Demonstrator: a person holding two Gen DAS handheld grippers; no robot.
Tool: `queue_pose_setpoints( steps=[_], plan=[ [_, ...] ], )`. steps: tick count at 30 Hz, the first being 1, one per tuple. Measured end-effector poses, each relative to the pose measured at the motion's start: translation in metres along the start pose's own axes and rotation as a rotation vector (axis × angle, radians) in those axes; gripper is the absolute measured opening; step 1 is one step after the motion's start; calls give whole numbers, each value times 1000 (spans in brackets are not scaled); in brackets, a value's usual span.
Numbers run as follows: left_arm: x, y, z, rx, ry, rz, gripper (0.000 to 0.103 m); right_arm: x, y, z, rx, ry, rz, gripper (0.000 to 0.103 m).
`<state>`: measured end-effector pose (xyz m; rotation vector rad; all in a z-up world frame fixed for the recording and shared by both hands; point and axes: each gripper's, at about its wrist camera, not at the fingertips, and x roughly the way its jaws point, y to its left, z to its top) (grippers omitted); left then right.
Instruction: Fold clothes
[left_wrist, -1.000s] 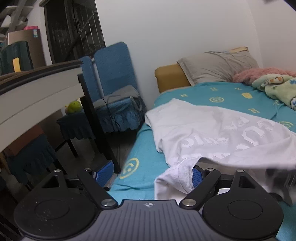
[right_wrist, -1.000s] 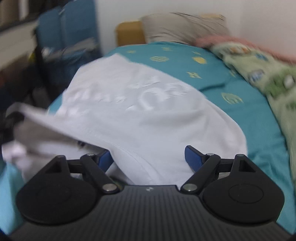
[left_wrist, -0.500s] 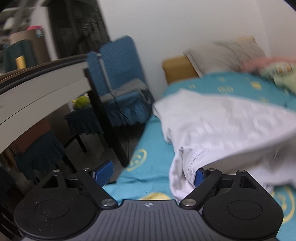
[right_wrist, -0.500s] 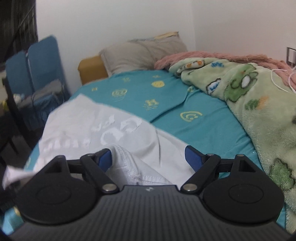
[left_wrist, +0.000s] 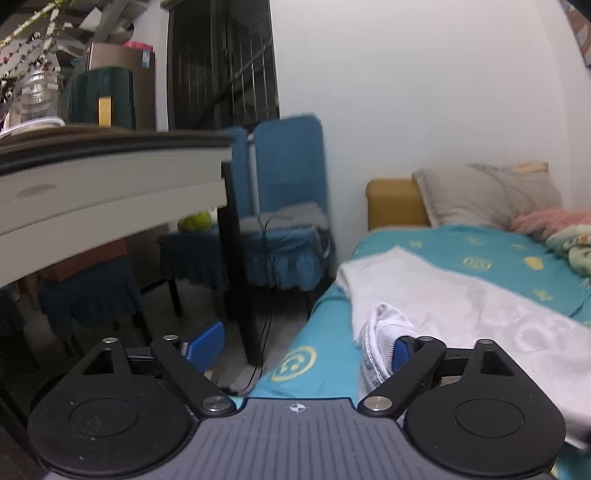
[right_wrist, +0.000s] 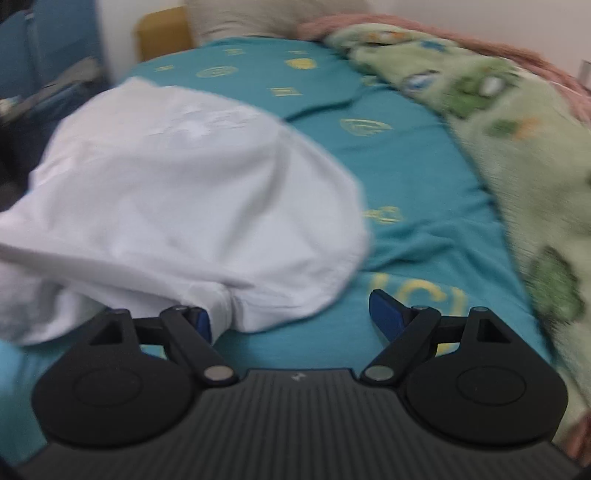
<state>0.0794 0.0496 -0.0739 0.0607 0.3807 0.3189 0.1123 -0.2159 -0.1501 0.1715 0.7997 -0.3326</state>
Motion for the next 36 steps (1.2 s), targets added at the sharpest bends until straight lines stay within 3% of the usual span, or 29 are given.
queue_pose_setpoints(
  steps=[3,9,13,16,20,29,36],
  plan=[
    [4,2,-3,-13,48,-27,93,-14,-26,7,164,-91,18,84],
    [-8,12,-2,-54,40,-37,94,-54,-35,21,214,-304,48,84],
    [-28,33,18,-183,-12,-42,95,-90,-39,34,250,-405,93,84],
    [-53,51,52,-263,-62,-69,95,-132,-39,51,237,-515,113,84],
    [-86,71,104,-298,-140,-76,95,-188,-43,82,245,-614,190,84],
    [-179,104,231,-265,-363,-80,95,-324,-51,146,220,-805,275,84],
    [-280,139,325,-217,-493,-114,95,-447,-75,161,186,-981,284,84]
  ],
)
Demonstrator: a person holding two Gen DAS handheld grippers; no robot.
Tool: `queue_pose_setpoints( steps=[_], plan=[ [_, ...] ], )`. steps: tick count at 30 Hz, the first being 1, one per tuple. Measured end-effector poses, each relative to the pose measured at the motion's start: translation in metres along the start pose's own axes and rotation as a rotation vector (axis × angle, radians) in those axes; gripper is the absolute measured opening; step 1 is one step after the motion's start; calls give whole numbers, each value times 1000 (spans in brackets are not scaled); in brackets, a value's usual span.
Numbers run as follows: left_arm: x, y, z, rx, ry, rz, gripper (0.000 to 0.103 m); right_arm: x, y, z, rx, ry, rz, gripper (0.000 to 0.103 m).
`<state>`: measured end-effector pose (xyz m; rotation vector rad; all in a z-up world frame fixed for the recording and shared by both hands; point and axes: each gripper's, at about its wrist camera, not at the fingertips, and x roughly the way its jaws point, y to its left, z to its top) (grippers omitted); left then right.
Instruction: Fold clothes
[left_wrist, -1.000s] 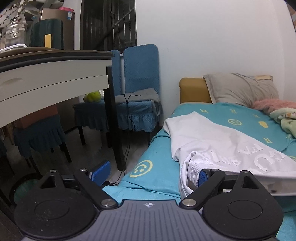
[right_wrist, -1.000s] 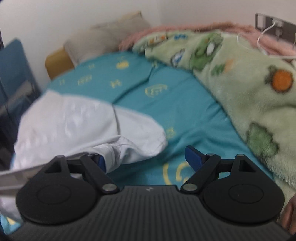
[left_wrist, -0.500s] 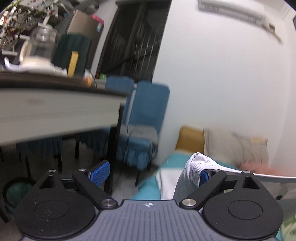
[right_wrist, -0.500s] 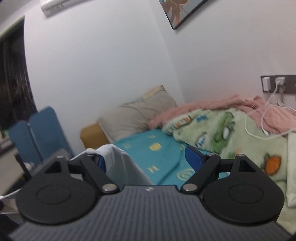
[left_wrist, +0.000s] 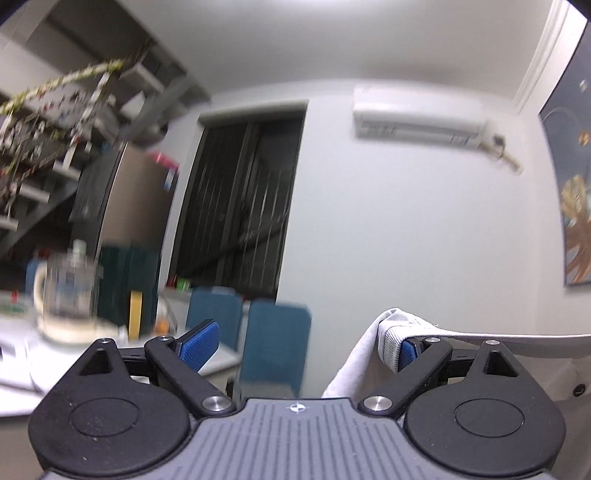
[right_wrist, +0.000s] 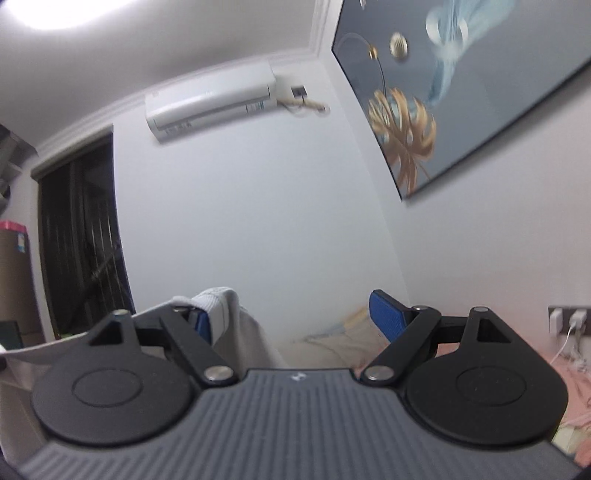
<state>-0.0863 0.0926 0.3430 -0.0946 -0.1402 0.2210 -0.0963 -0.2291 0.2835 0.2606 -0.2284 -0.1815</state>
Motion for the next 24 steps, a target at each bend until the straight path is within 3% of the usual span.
queue_pose_setpoints(
  steps=[3,7,12,15,17,24],
  plan=[
    [-32,0,51,-24,-38,-14,95,-34,4,40,-17,-81,3,85],
    [-75,6,102,-95,-78,-27,95,-75,6,89,1,-120,31,86],
    [-107,16,138,-162,-70,-47,95,-96,3,124,50,-30,91,86],
    [-106,21,130,-183,-34,-60,95,-95,2,123,76,42,103,86],
    [-96,23,113,-170,-15,-61,95,-76,-2,97,72,94,91,86],
    [-17,4,2,-52,46,-41,98,4,-19,-8,48,280,33,85]
  ],
)
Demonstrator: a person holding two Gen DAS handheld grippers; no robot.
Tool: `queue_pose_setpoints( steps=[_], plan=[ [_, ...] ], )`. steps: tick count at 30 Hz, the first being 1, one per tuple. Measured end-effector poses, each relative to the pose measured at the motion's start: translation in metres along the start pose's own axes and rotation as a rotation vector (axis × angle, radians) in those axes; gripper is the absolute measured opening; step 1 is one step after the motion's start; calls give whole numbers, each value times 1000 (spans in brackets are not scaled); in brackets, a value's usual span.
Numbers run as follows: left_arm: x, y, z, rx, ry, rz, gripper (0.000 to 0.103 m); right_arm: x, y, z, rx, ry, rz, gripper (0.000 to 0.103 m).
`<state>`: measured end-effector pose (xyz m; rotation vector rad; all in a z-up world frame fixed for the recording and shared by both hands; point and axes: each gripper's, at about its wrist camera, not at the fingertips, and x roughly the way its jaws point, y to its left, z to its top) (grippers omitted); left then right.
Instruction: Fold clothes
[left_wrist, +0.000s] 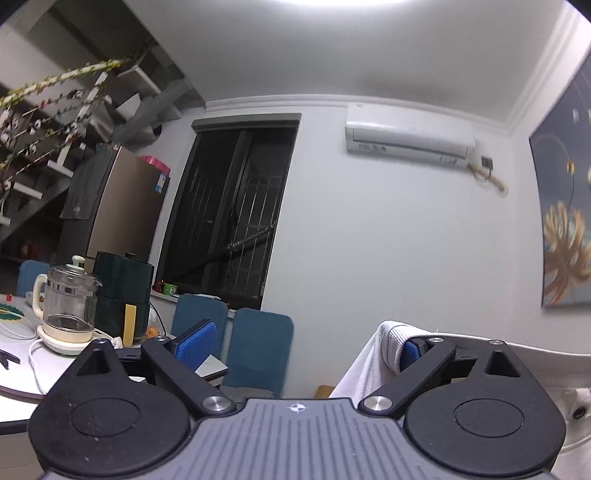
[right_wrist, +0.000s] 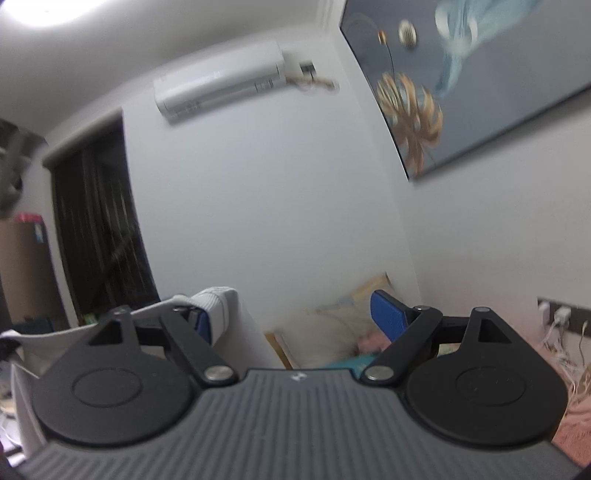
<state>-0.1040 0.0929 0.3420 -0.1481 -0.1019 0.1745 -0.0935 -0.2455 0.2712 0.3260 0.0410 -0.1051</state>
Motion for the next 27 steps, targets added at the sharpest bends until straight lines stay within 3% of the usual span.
queue_pose_setpoints(
  steps=[4,8,13,17,22,24,27],
  plan=[
    [69,-6,-80,5,82,-3,98,60,-14,-45,-7,106,-37,85],
    [134,-19,-156,71,131,-3,98,126,-30,-93,-9,200,-70,84],
    [223,-39,-228,115,230,-3,98,219,-53,-154,-3,292,-102,84],
    [301,-62,-265,124,254,4,98,295,-59,-171,-27,296,-119,84],
    [429,-106,-307,113,255,34,98,415,-61,-188,-86,262,-174,84],
    [481,-123,-335,115,267,39,98,463,-62,-195,-110,248,-197,84],
    [558,-140,-399,138,370,40,98,536,-72,-224,-152,264,-201,84]
  ],
)
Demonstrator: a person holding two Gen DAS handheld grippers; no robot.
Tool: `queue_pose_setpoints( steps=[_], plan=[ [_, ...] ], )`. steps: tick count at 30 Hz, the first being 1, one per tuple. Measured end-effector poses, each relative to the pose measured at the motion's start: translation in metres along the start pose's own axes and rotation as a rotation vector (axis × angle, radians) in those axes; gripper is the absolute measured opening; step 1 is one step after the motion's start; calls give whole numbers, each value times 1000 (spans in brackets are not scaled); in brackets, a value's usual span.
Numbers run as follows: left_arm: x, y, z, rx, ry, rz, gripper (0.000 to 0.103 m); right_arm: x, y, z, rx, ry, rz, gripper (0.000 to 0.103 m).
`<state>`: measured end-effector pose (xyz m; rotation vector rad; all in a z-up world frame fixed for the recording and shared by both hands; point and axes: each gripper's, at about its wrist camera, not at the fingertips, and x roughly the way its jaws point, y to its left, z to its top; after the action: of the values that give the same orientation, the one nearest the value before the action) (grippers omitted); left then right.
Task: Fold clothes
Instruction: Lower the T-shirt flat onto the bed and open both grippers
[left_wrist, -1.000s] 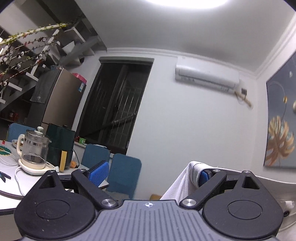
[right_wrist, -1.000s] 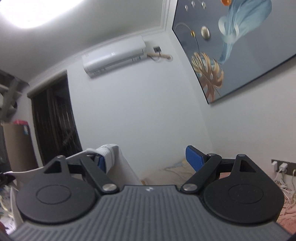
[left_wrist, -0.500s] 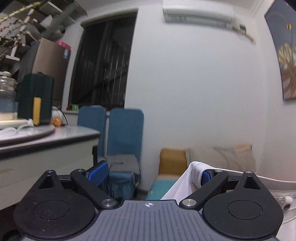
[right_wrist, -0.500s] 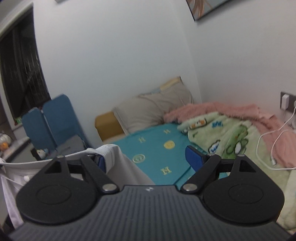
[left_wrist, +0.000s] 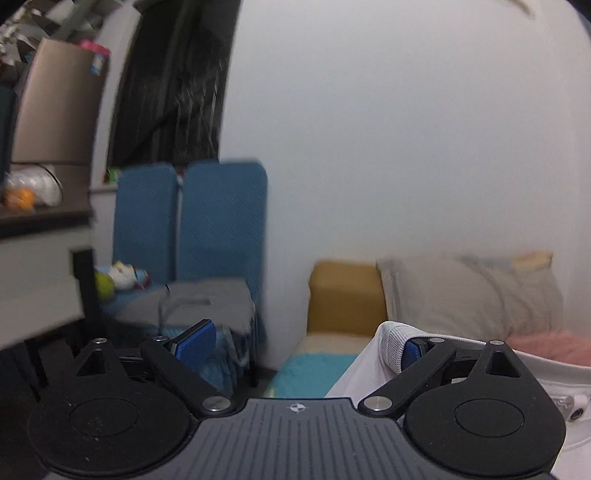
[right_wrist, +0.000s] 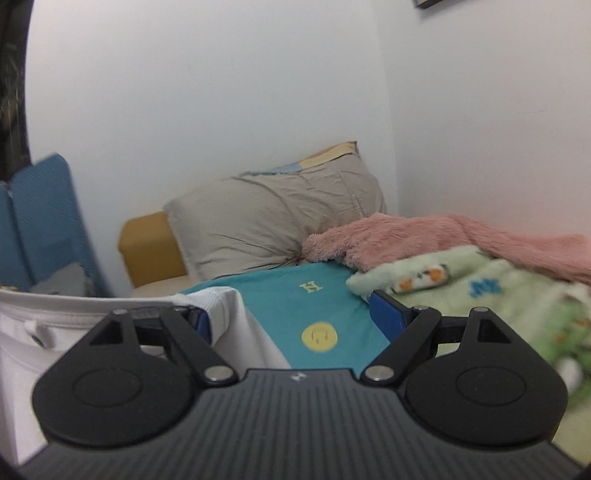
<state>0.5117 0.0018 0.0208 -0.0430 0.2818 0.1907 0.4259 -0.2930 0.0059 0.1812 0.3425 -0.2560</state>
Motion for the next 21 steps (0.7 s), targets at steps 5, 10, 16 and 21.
queue_pose_setpoints(
  steps=[5,10,16,21],
  plan=[
    [126,-25,-79,40,302,-47,96,111,11,-53,-99,162,-13,84],
    [172,-22,-134,45,566,-101,98,168,0,-102,-41,440,88,84],
    [133,-7,-118,95,570,-176,103,158,0,-105,4,528,208,84],
    [73,13,-92,95,491,-185,103,93,3,-89,-27,435,181,84]
  ],
)
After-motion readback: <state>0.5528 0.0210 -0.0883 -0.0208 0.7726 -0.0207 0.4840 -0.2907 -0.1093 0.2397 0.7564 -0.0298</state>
